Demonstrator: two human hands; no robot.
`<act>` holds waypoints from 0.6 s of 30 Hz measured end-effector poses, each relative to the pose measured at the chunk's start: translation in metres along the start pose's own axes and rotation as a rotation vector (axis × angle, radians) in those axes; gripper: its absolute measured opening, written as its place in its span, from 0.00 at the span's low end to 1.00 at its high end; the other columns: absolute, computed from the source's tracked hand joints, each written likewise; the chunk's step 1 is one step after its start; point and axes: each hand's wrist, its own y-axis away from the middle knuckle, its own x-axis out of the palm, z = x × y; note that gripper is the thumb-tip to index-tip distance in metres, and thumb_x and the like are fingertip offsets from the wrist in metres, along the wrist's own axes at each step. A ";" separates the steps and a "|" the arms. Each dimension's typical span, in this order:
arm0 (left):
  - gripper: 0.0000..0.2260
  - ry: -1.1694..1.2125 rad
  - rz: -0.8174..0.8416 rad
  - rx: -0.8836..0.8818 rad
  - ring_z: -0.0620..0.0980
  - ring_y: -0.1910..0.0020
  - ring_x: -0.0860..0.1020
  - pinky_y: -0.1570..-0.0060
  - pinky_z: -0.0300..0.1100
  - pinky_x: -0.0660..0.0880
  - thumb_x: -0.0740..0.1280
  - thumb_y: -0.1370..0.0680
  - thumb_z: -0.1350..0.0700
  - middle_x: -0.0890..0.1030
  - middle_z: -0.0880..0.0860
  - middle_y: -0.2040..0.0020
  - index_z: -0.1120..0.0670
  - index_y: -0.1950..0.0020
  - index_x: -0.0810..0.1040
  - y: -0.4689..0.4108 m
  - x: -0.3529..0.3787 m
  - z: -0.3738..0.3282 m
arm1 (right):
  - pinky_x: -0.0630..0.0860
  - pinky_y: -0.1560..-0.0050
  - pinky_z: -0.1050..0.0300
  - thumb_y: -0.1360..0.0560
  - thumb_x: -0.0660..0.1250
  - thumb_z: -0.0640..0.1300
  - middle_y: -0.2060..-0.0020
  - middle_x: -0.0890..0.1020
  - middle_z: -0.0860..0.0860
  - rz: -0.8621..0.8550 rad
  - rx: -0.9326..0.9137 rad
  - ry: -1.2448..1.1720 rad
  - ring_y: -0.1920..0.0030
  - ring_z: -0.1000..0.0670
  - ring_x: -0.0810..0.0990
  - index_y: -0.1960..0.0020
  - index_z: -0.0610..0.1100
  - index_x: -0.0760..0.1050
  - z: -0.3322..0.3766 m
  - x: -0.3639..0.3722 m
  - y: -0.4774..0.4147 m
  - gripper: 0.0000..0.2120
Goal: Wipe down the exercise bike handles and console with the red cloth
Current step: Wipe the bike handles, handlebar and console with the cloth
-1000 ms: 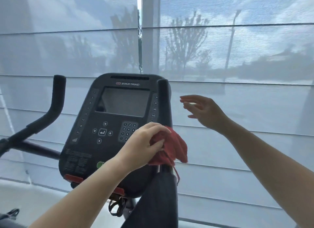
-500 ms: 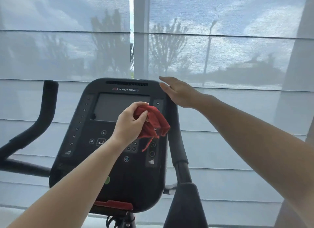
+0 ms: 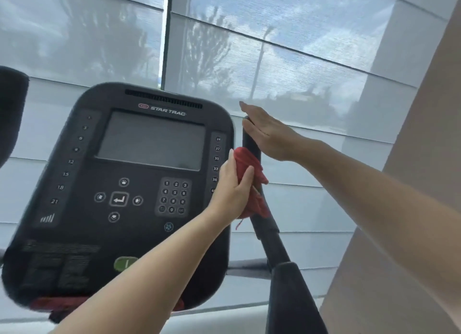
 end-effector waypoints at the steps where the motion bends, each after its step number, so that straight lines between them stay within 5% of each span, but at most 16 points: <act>1: 0.21 0.047 0.005 -0.034 0.47 0.45 0.76 0.40 0.42 0.72 0.56 0.18 0.50 0.69 0.45 0.43 0.46 0.26 0.57 0.000 -0.001 -0.006 | 0.52 0.29 0.56 0.19 0.45 0.55 0.24 0.54 0.52 -0.001 0.008 0.012 0.26 0.52 0.55 0.24 0.49 0.47 0.000 0.000 0.000 0.26; 3: 0.11 0.162 0.005 -0.084 0.46 0.63 0.80 0.57 0.42 0.79 0.54 0.18 0.50 0.78 0.39 0.55 0.40 0.36 0.64 -0.001 -0.002 -0.013 | 0.53 0.30 0.56 0.19 0.45 0.56 0.25 0.55 0.52 0.002 0.019 0.019 0.26 0.52 0.56 0.24 0.49 0.48 0.000 0.001 -0.001 0.26; 5: 0.12 0.145 -0.027 -0.047 0.42 0.77 0.74 0.70 0.35 0.75 0.54 0.17 0.55 0.80 0.38 0.70 0.38 0.54 0.67 -0.001 -0.004 -0.016 | 0.54 0.30 0.56 0.19 0.46 0.56 0.25 0.56 0.52 -0.001 0.024 0.015 0.26 0.51 0.57 0.24 0.49 0.49 0.000 0.001 -0.002 0.26; 13: 0.15 0.068 0.034 -0.165 0.35 0.70 0.76 0.68 0.23 0.69 0.56 0.20 0.61 0.79 0.44 0.59 0.40 0.55 0.71 0.029 -0.001 -0.007 | 0.53 0.28 0.53 0.19 0.45 0.55 0.25 0.57 0.51 -0.025 0.029 -0.027 0.26 0.51 0.55 0.24 0.49 0.47 0.001 0.003 0.001 0.26; 15: 0.13 0.071 0.063 -0.199 0.39 0.65 0.76 0.63 0.28 0.74 0.56 0.20 0.59 0.80 0.48 0.54 0.39 0.50 0.71 0.039 0.002 -0.001 | 0.53 0.27 0.52 0.19 0.45 0.56 0.25 0.57 0.51 -0.015 0.033 -0.036 0.26 0.52 0.55 0.24 0.49 0.47 0.000 0.001 0.001 0.26; 18: 0.12 0.114 0.066 -0.273 0.44 0.71 0.76 0.62 0.41 0.79 0.56 0.19 0.56 0.79 0.49 0.59 0.38 0.52 0.72 0.040 0.008 0.001 | 0.53 0.28 0.53 0.20 0.45 0.57 0.25 0.56 0.51 -0.002 0.027 -0.034 0.26 0.52 0.55 0.24 0.49 0.45 0.000 0.001 0.001 0.27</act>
